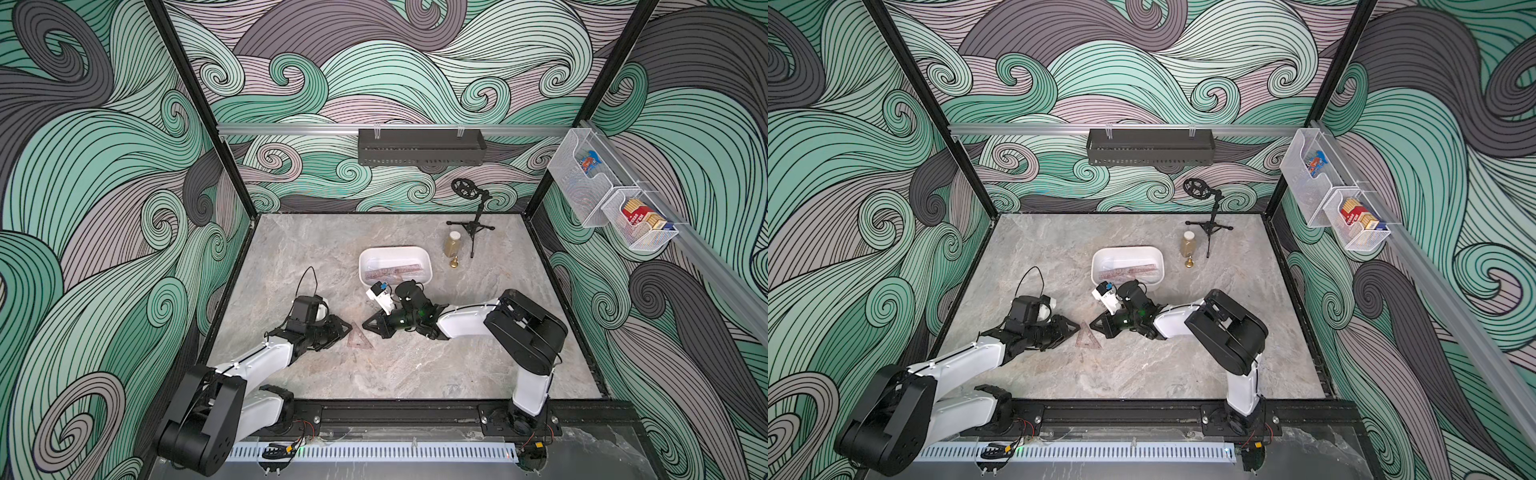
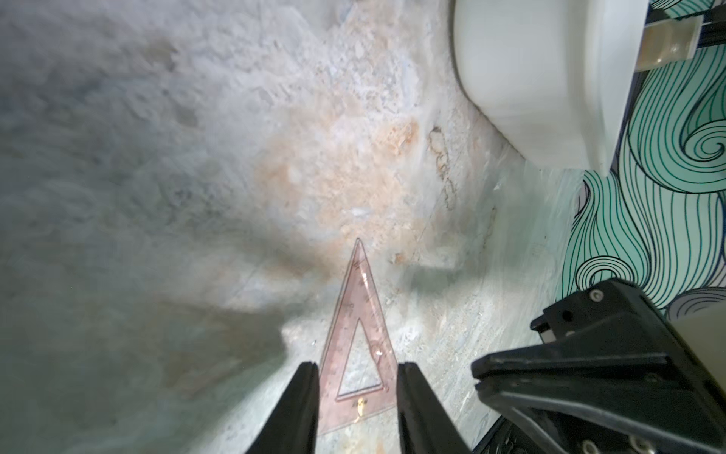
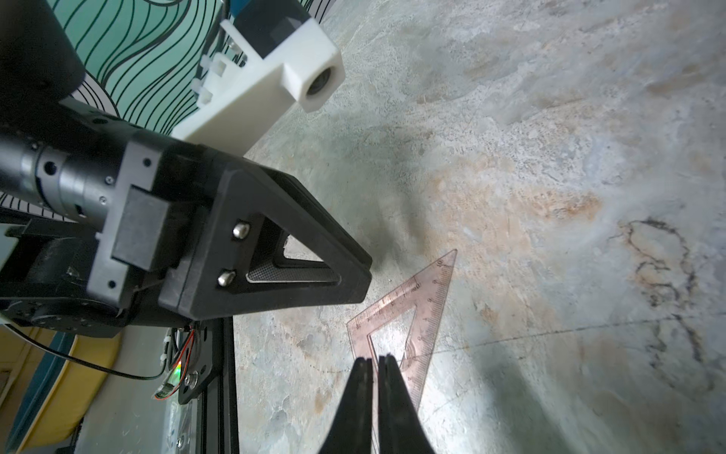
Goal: Put the scattered rulers into the storage box
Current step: Pick up the ruler from the center of the board.
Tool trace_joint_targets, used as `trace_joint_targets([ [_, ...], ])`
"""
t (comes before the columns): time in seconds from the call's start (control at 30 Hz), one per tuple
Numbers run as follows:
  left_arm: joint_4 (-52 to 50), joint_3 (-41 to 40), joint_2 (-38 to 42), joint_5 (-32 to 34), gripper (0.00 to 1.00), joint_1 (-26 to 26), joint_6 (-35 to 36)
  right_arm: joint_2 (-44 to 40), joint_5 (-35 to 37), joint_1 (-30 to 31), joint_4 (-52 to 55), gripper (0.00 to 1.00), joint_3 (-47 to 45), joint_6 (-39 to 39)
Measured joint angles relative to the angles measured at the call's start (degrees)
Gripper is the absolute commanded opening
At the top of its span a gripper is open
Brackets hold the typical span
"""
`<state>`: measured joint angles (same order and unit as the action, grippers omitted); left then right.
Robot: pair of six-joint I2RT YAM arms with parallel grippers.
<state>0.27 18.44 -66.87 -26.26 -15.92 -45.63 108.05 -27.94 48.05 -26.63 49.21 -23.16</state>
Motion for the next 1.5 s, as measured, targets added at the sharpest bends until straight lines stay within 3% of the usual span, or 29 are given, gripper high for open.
trace_joint_targets([
  [0.17,-3.06,0.00,1.99,0.15,0.60,0.04,-0.87,4.63,0.09,0.98,-0.79,0.07,1.09,0.52],
  [0.57,-3.76,-3.06,6.05,-1.36,0.58,0.04,-4.50,7.17,-0.02,1.44,-3.23,0.05,0.63,0.55],
  [1.1,7.58,-10.29,8.20,-6.60,0.58,0.04,-8.94,7.15,-0.22,1.60,-10.69,0.06,-3.67,-1.14],
  [1.5,16.96,-7.39,-3.04,-8.90,0.58,0.04,-9.05,5.18,-1.51,3.54,-14.45,0.07,-8.57,-5.42],
])
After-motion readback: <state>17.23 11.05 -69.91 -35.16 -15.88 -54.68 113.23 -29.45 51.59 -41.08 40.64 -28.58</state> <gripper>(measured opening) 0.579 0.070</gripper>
